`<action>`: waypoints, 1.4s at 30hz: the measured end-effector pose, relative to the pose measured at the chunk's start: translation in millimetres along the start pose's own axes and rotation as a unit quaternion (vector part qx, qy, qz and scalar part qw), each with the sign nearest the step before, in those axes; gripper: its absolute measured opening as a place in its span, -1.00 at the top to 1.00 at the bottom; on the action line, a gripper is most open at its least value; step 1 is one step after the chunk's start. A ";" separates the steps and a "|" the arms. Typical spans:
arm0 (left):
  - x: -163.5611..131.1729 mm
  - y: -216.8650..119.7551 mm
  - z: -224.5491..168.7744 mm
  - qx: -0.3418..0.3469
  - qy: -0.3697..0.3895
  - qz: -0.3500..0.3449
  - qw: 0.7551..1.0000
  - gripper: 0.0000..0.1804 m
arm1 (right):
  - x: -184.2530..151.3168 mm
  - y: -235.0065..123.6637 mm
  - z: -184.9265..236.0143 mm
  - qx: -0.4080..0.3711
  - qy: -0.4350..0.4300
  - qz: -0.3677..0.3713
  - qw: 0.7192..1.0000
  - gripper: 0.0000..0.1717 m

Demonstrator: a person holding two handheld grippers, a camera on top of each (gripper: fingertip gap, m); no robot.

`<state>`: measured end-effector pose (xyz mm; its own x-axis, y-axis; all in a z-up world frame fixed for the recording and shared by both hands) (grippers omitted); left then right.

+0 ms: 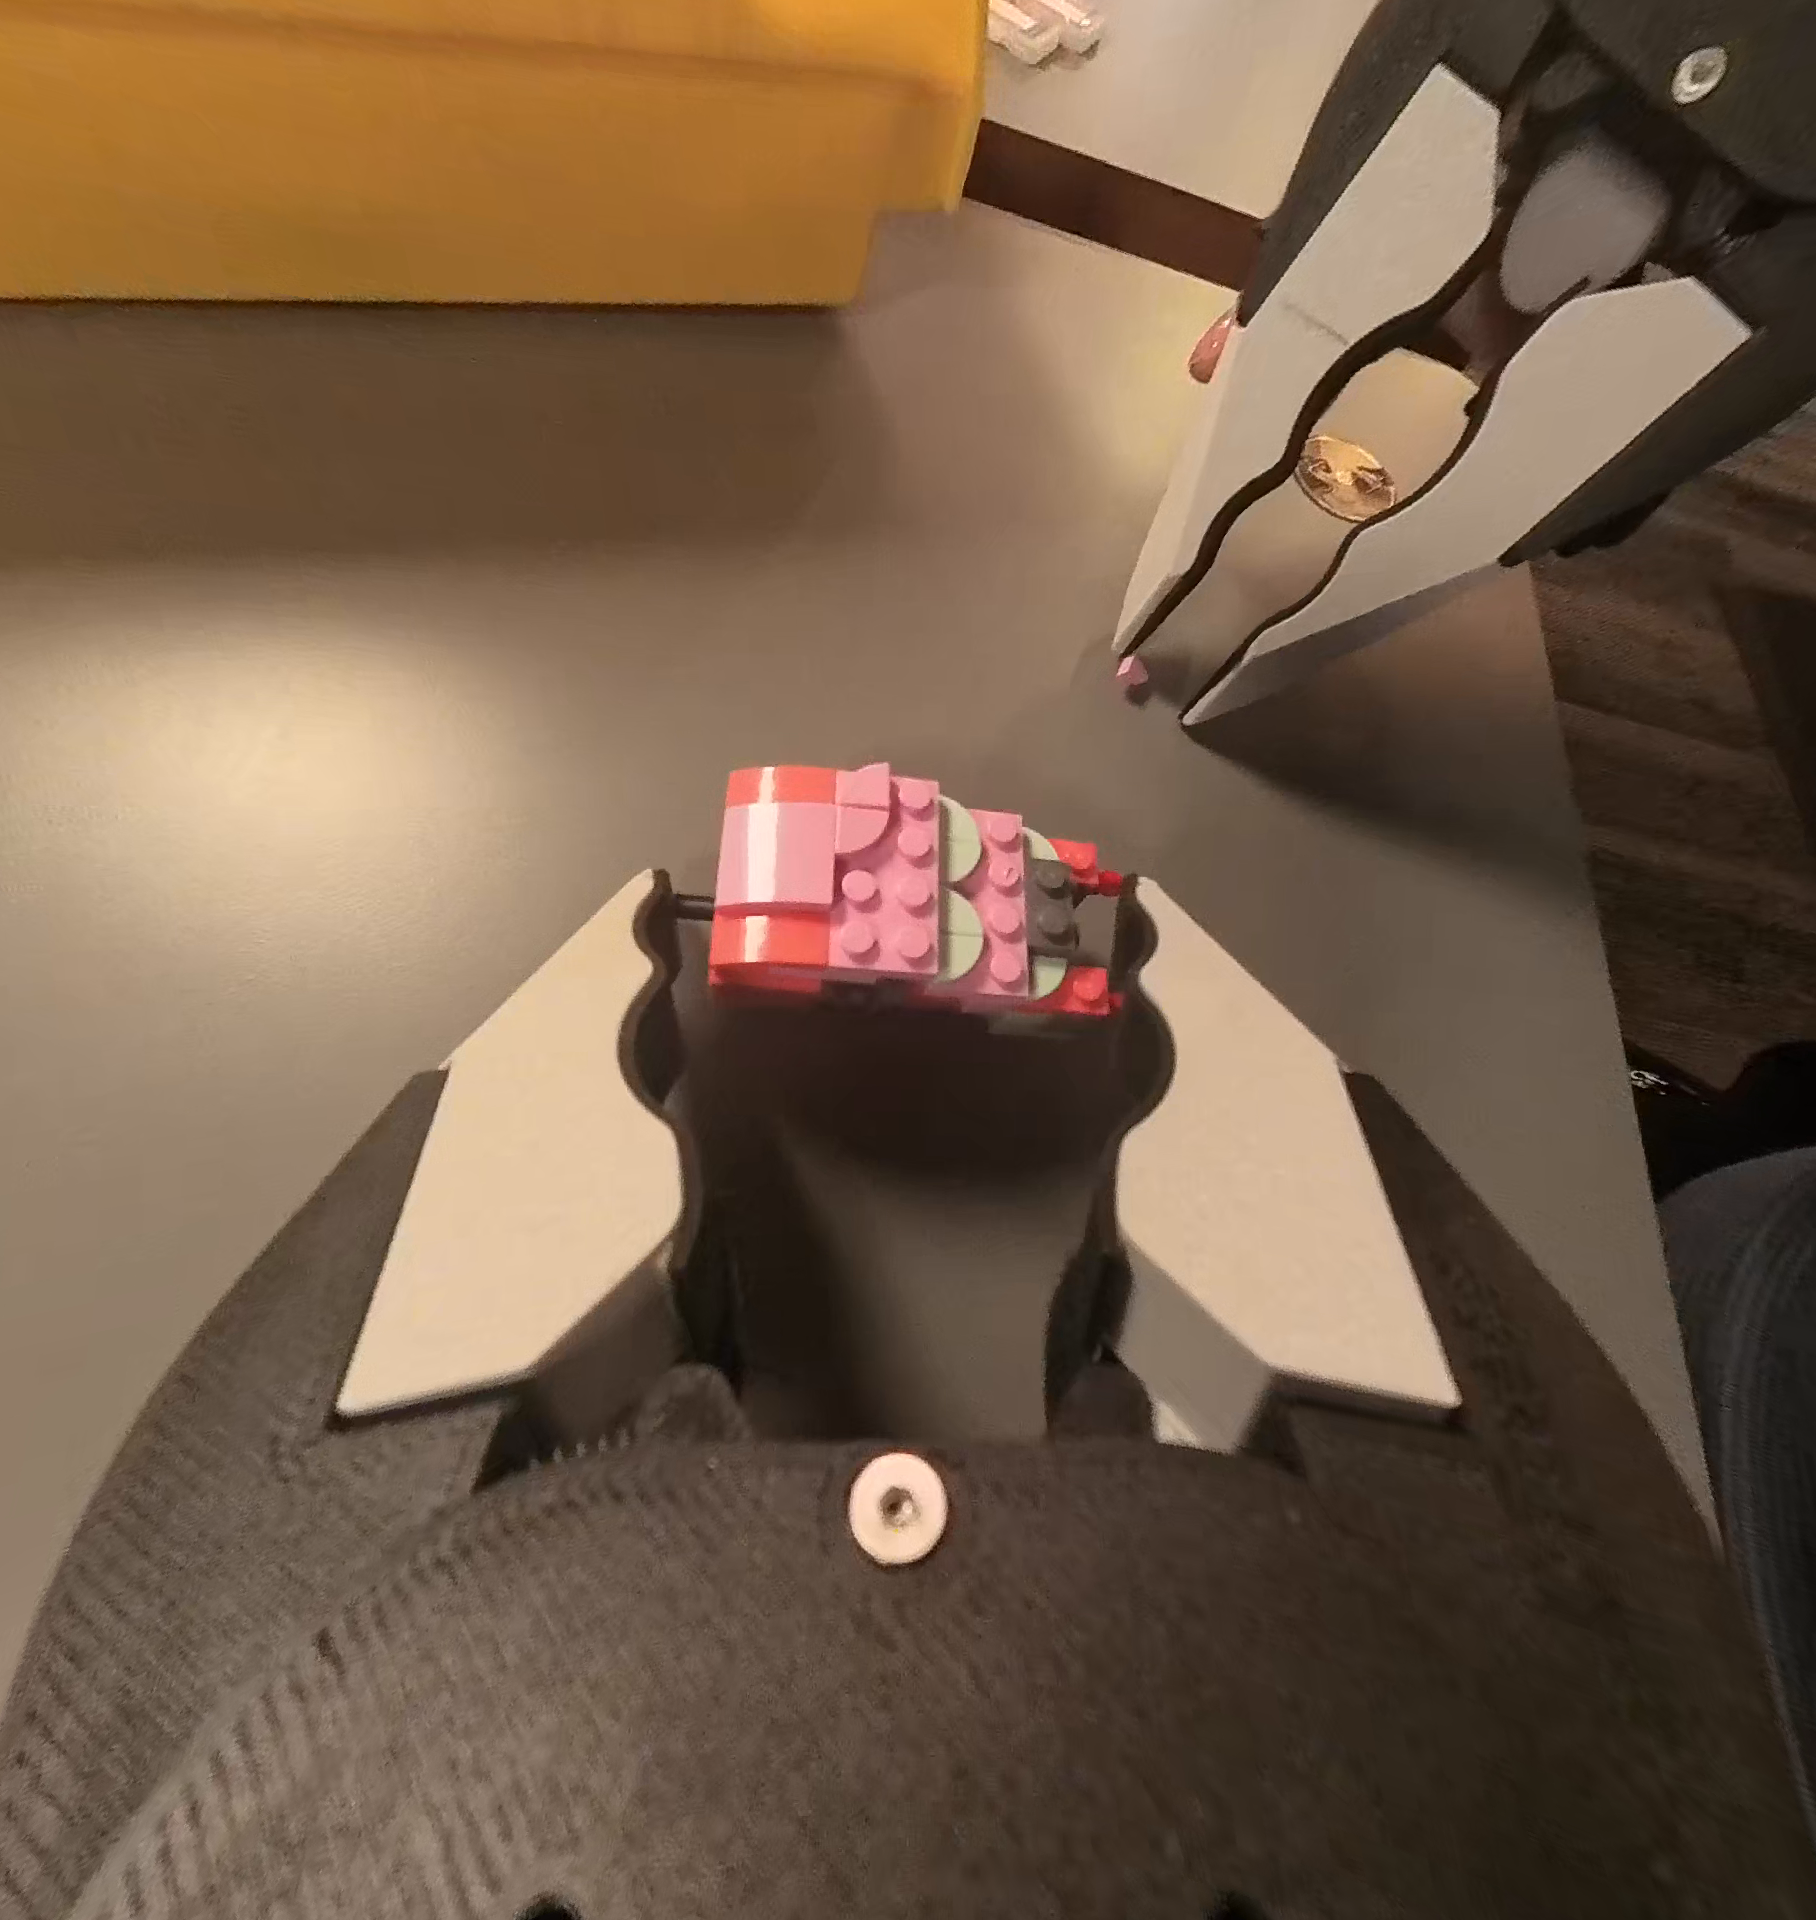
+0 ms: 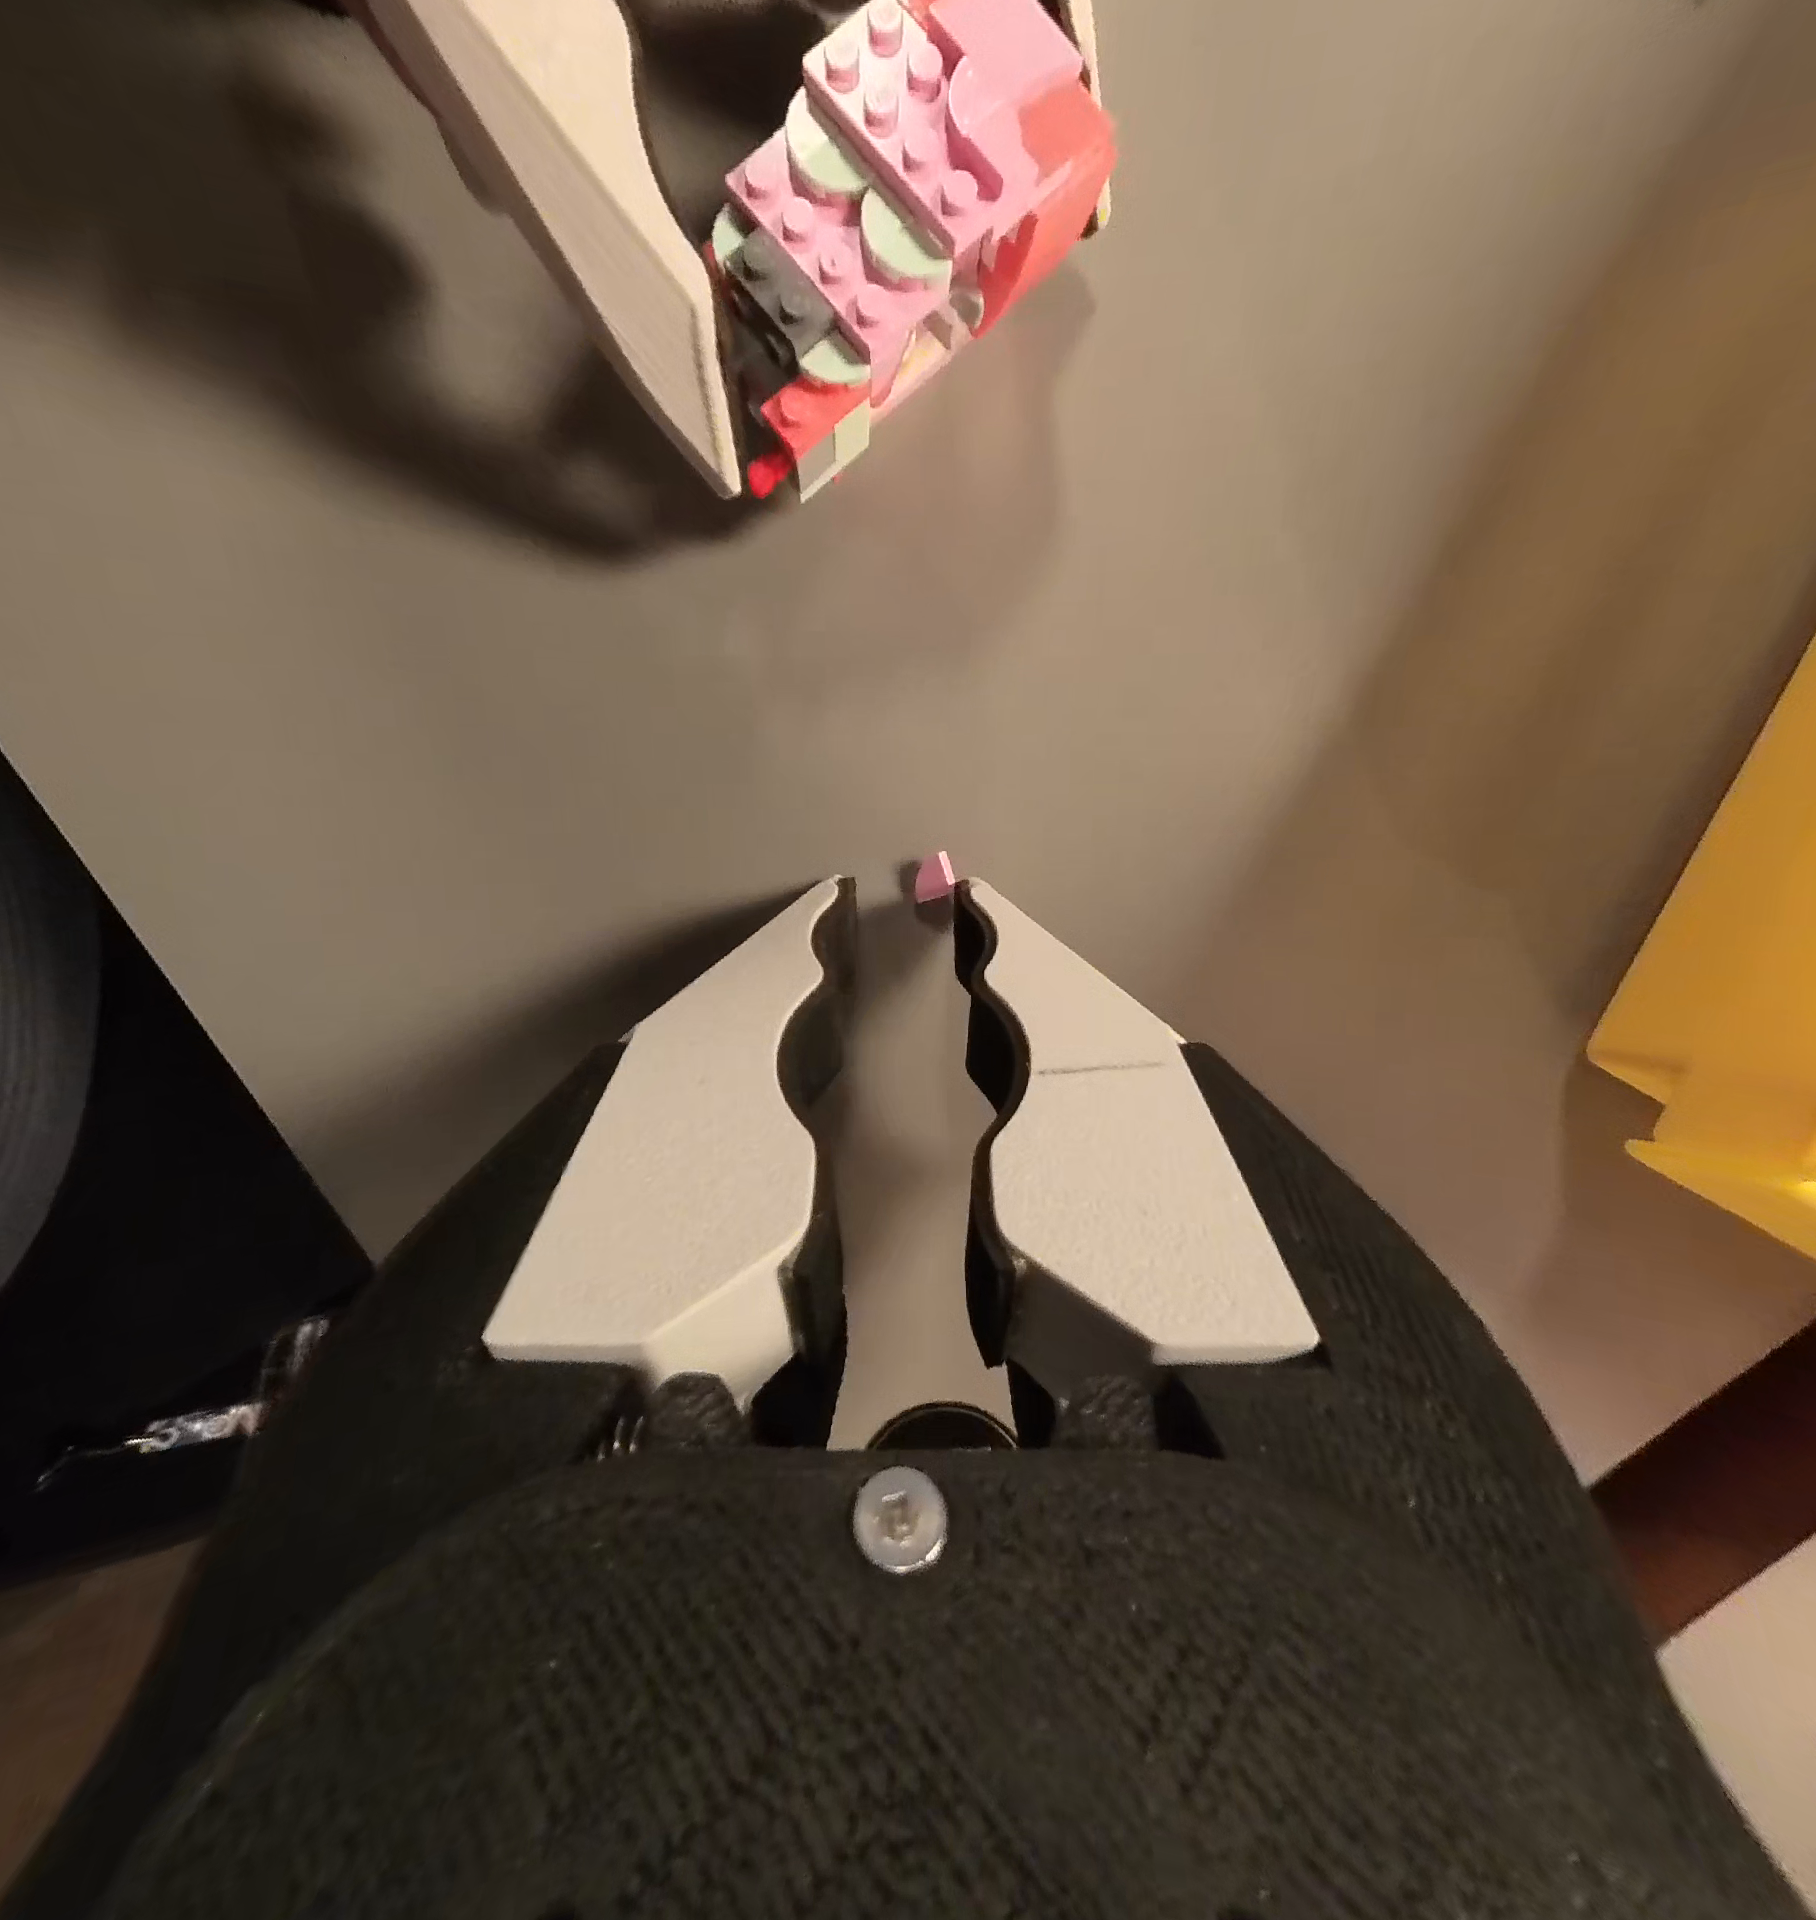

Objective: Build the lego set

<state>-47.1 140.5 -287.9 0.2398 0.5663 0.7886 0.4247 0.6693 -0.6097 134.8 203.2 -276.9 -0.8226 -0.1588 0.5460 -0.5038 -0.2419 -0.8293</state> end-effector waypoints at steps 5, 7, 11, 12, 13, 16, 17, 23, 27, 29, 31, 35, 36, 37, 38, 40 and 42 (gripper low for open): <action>-0.8 0.6 0.1 -0.008 -0.004 0.007 1.000 0.06 | 2.0 0.7 -5.8 0.024 0.031 -0.009 0.999 0.77; -0.9 0.3 0.2 -0.006 -0.004 0.006 1.000 0.04 | 3.3 0.5 -7.3 0.034 0.039 -0.005 0.999 0.75; -0.1 -2.8 0.7 -0.005 -0.007 -0.010 1.000 0.03 | 5.3 0.8 -5.8 0.043 0.043 -0.002 0.998 0.63; -0.1 -3.2 1.0 -0.007 -0.010 -0.010 1.000 0.03 | 5.8 1.0 -5.6 0.047 0.048 -0.003 0.998 0.60; -0.3 -3.2 1.4 -0.010 -0.013 -0.009 1.000 0.03 | 6.3 0.9 -5.5 0.050 0.052 -0.002 0.997 0.59; -0.6 -3.4 2.0 -0.016 -0.019 -0.008 1.000 0.04 | 8.4 2.0 -6.5 0.036 0.053 0.001 0.998 0.41; -0.7 -3.5 2.2 -0.016 -0.020 -0.007 1.000 0.04 | 9.2 3.0 -6.0 0.037 0.050 0.000 0.998 0.37; -1.4 -5.5 2.3 -0.021 -0.026 -0.011 0.999 0.07 | 14.2 4.2 -4.7 0.041 0.035 -0.032 0.998 0.23; -1.6 -5.7 2.4 -0.023 -0.027 -0.010 0.999 0.07 | 11.6 6.0 -7.2 0.032 0.035 -0.012 0.999 0.21; -1.6 -5.8 2.2 -0.022 -0.027 -0.010 0.999 0.07 | 10.9 4.2 -7.6 0.021 0.033 -0.013 0.999 0.23; -1.6 -5.7 2.3 -0.022 -0.027 -0.010 0.999 0.08 | 8.4 1.9 -10.0 0.007 0.038 -0.012 0.999 0.27; -1.6 -5.5 2.3 -0.023 -0.028 -0.009 0.999 0.08 | 2.9 -2.1 -16.2 -0.023 0.046 -0.012 0.999 0.35; -1.6 -5.7 2.3 -0.022 -0.027 -0.009 0.999 0.09 | 2.2 -3.2 -16.8 -0.027 0.048 -0.015 0.998 0.37; -1.5 -5.9 2.3 -0.021 -0.027 -0.011 0.999 0.10 | 2.0 -4.2 -16.8 -0.031 0.050 -0.020 0.998 0.38; -1.4 -6.4 2.1 -0.020 -0.026 -0.013 0.999 0.12 | 2.3 -5.0 -16.3 -0.035 0.051 -0.028 0.998 0.40; -1.0 -8.2 1.2 -0.019 -0.021 -0.023 0.999 0.18 | 6.1 -6.1 -13.2 -0.031 0.049 -0.056 0.997 0.42; -0.6 -9.6 0.4 -0.017 -0.016 -0.030 0.999 0.21 | 12.3 -6.1 -8.3 -0.008 0.052 -0.092 0.994 0.43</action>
<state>-51.7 133.9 -282.6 0.1848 0.5414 0.8202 0.4675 0.6857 -0.5579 125.5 210.6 -266.1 -0.7379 -0.0136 0.6748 -0.6524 -0.2420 -0.7182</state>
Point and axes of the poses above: each gripper's, where its closed fingertips meet, y out along the fingers, x out of its top, z = x × y across the jaws, the point moved 9 cm from there along -y, back along the fingers, and after that the axes turned 11 degrees about x, right-handed, at the moved point
